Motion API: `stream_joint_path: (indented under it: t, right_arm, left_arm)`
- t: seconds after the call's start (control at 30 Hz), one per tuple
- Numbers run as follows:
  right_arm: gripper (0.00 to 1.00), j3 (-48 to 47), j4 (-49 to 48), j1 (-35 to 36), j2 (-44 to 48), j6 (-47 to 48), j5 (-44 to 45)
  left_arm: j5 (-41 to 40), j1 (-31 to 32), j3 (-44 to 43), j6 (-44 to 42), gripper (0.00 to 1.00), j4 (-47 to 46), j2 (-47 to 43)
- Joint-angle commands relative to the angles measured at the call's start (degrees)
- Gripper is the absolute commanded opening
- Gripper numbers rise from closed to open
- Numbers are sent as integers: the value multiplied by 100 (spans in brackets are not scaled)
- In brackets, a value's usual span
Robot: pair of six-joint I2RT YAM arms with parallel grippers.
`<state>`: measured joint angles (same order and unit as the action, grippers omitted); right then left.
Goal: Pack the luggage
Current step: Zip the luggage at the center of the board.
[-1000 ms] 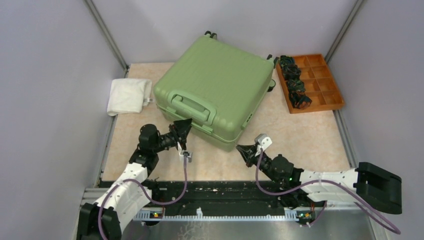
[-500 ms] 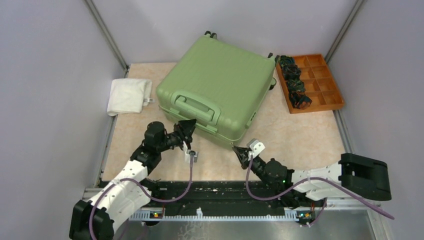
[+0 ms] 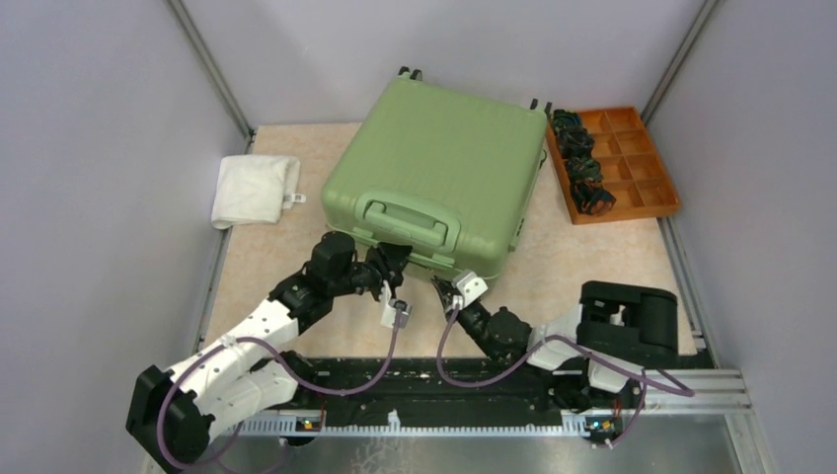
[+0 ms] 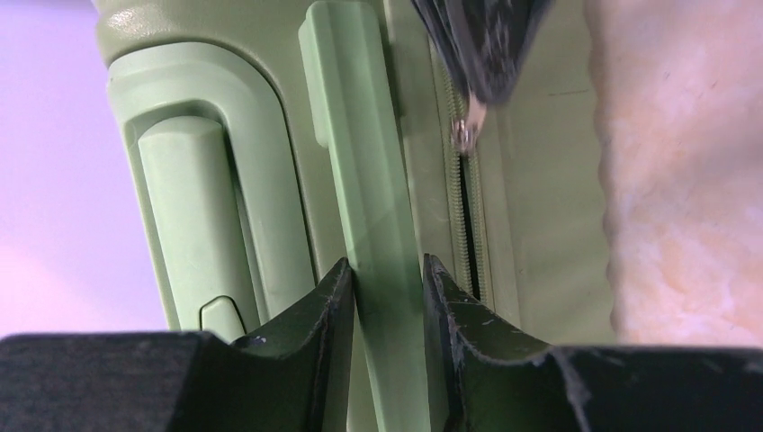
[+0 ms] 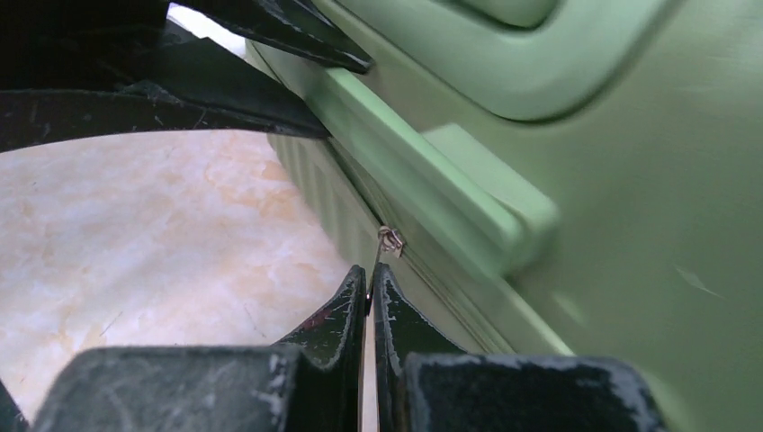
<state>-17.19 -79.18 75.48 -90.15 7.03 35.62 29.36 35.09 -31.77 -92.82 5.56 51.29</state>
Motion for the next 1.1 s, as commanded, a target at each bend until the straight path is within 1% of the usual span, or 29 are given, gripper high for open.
stream_joint_path:
  t: [0.0,0.1,0.27,0.5,0.6,0.77,0.87,0.93,0.97,1.0,1.03,1.07]
  right_arm:
    - [0,-492,-1920,257,-730,6,-858]
    - [0,-762,-1943,228,-1065,3,-893]
    - [0,-1076,-1943,104,-1297,-49,-1136]
    - [0,-1353,-1943,-41,-1488,-107,-1601]
    - [0,-1444,-1946,-42,-1597,-81,-1888]
    - [0,-1542,-1947,-23,-1700,3,-2104]
    - [0,-1502,-1951,5,-1666,22,-1992]
    - [0,-1303,-1952,10,-1497,-3,-1716]
    - [0,-1109,-1949,10,-1379,-4,-1516]
    - [0,-965,-1945,3,-1267,-6,-1337]
    - [4,-804,-1944,1,-1162,-52,-1165]
    - [17,-655,-1949,3,-1063,-130,-1014]
  left_arm:
    - [645,574,-1180,17,0,-1141,230]
    - [524,770,-1656,390,0,-1028,574]
    - [345,978,-2365,1155,0,-967,1198]
    - [-21,1109,-3275,2661,0,-1205,1978]
    - [-89,1112,-3680,3146,0,-1209,2283]
    - [-133,1162,-4048,3333,0,-1141,2654]
    - [-222,1228,-4131,3231,0,-983,2690]
    - [-406,1237,-4130,3296,0,-810,2593]
    - [-591,1239,-4079,3396,9,-767,2511]
    - [-746,1225,-4055,3469,31,-622,2404]
    - [-869,1204,-4018,3572,51,-372,2266]
    - [-869,1120,-3969,3685,62,-122,2115]
